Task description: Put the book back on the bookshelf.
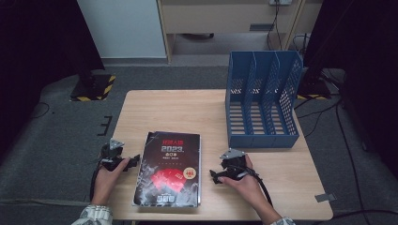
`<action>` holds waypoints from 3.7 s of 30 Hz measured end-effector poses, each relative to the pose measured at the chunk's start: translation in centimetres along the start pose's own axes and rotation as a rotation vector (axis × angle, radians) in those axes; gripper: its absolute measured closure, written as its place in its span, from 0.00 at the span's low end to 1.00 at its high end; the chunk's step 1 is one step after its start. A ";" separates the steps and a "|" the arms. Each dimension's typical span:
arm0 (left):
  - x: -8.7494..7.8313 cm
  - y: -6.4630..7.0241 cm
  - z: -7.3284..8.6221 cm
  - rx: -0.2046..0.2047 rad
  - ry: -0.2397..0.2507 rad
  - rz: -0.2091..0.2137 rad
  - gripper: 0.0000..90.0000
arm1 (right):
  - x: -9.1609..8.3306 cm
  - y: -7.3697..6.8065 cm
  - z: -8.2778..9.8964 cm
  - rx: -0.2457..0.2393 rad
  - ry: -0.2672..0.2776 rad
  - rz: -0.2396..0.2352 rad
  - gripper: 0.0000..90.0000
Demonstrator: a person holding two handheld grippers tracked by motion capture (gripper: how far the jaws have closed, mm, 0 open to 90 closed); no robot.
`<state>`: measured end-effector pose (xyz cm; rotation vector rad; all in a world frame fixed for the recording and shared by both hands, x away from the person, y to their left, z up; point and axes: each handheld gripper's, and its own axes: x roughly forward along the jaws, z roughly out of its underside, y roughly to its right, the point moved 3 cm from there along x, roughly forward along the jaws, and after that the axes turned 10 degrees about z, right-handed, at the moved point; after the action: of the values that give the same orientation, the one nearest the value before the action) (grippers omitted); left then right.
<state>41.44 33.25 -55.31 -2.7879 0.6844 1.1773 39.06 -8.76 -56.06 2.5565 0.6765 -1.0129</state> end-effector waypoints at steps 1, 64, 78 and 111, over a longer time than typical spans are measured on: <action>-0.3 0.0 -0.1 -0.007 0.013 -0.002 0.07 | 0.0 0.1 0.0 -0.003 0.000 0.000 0.02; -2.4 7.8 -0.8 0.064 0.059 0.159 0.48 | 1.0 -5.1 -5.0 0.007 0.084 -0.340 0.12; -2.2 8.0 -0.7 0.065 0.059 0.180 0.49 | 1.7 -5.2 -4.9 0.048 0.080 -0.367 0.09; -2.2 8.4 -0.6 0.081 0.054 0.189 0.49 | 0.6 -5.6 -5.9 0.052 0.126 -0.411 0.16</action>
<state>37.06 26.34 -52.24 -2.7463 0.9956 1.0776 39.75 -1.24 -52.91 2.6003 1.2643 -1.0013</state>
